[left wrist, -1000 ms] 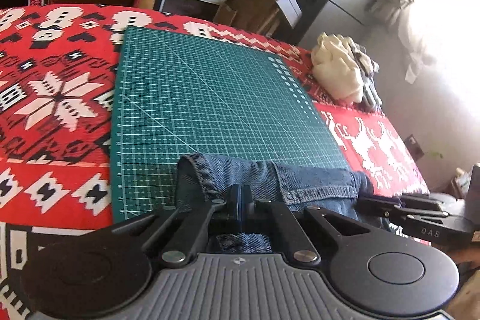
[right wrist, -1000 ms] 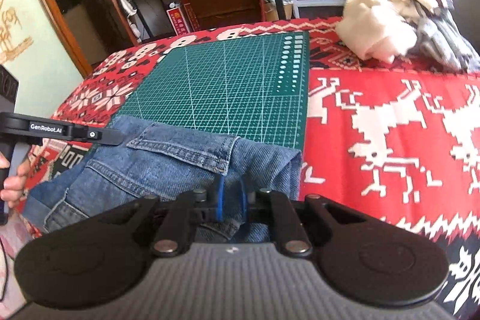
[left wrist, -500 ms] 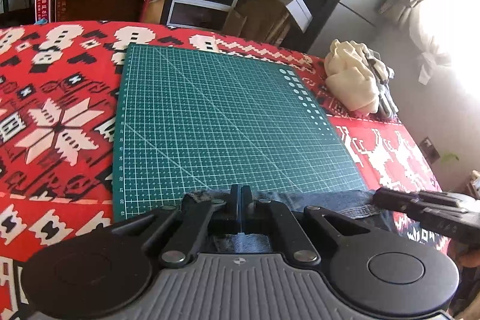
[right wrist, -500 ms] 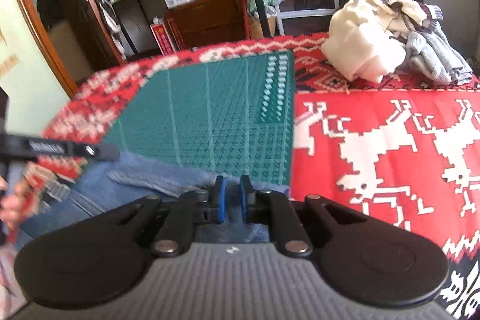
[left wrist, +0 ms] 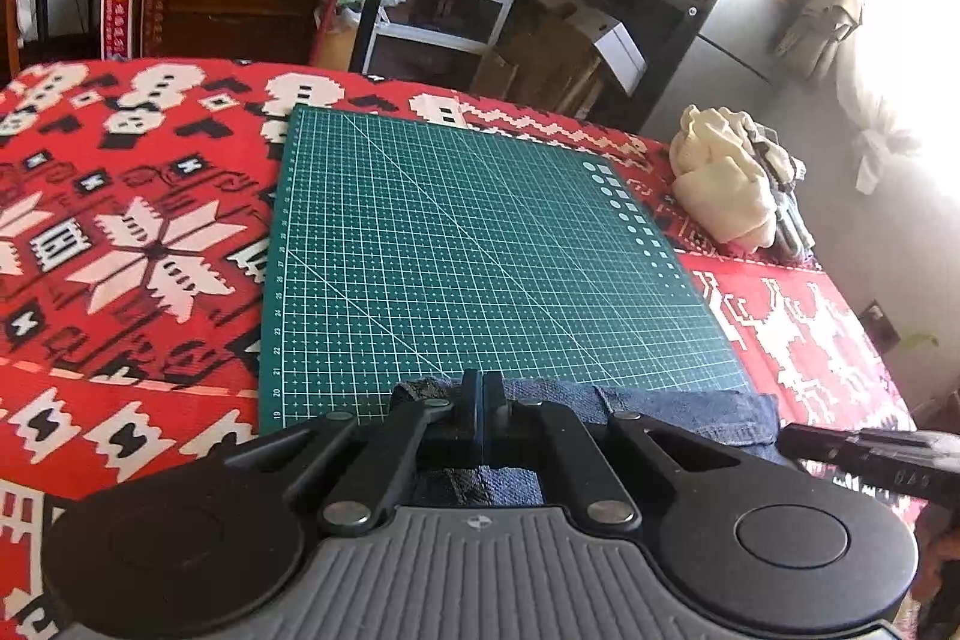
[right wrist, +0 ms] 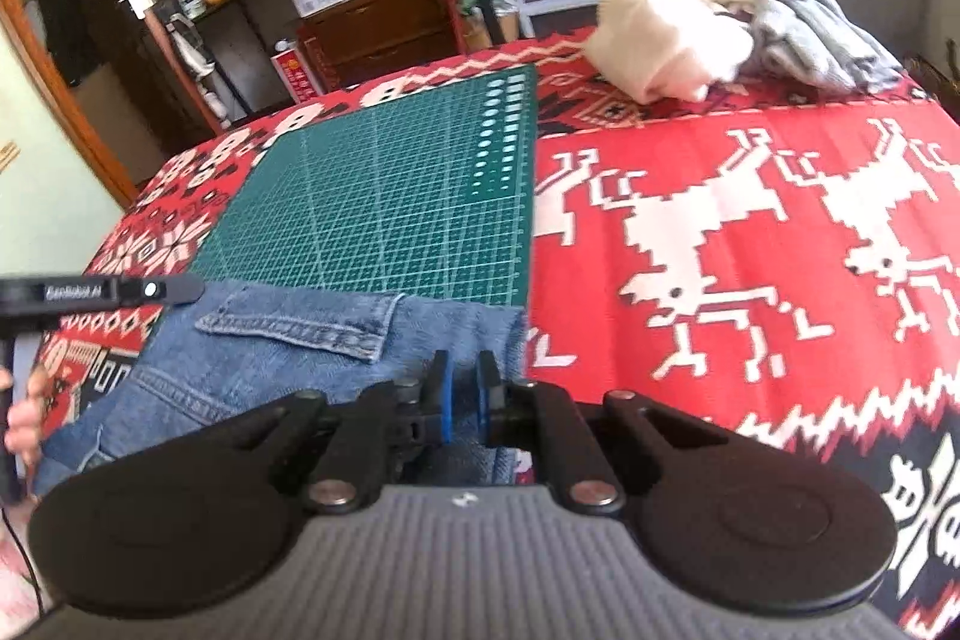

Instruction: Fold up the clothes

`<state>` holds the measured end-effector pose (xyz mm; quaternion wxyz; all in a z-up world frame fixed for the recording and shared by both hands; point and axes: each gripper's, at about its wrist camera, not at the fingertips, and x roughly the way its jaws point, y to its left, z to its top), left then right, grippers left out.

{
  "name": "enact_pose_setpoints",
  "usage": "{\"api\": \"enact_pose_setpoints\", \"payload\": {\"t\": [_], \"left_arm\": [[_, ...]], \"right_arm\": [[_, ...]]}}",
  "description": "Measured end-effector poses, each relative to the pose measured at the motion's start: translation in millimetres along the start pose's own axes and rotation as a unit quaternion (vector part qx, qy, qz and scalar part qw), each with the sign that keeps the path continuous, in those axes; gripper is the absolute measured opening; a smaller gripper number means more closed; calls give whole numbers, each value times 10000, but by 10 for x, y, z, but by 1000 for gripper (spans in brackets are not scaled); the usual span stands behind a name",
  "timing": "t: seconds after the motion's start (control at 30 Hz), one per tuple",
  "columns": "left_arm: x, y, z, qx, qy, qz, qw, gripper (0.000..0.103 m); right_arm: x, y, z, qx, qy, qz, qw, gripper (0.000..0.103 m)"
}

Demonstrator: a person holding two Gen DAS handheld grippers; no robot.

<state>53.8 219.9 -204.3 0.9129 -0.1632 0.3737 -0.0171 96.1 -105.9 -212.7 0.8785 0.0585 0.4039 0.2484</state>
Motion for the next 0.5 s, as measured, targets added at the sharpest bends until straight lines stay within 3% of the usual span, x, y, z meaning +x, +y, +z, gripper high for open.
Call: {"api": "enact_pose_setpoints", "payload": {"t": [0.2,0.37,0.5], "left_arm": [[-126,-124,34,-78,-16,-297,9995,3],[-173,-420,-73,230,152,-627,9976,3],[-86,-569,-246,504,396,-597,9962,3]], "right_arm": [[-122,294,120,-415,-203,324,9984,10],[-20,515,30,-791,-118,432,9959,10],[52,620,-70,-1058,-66,409,9935,11]]}}
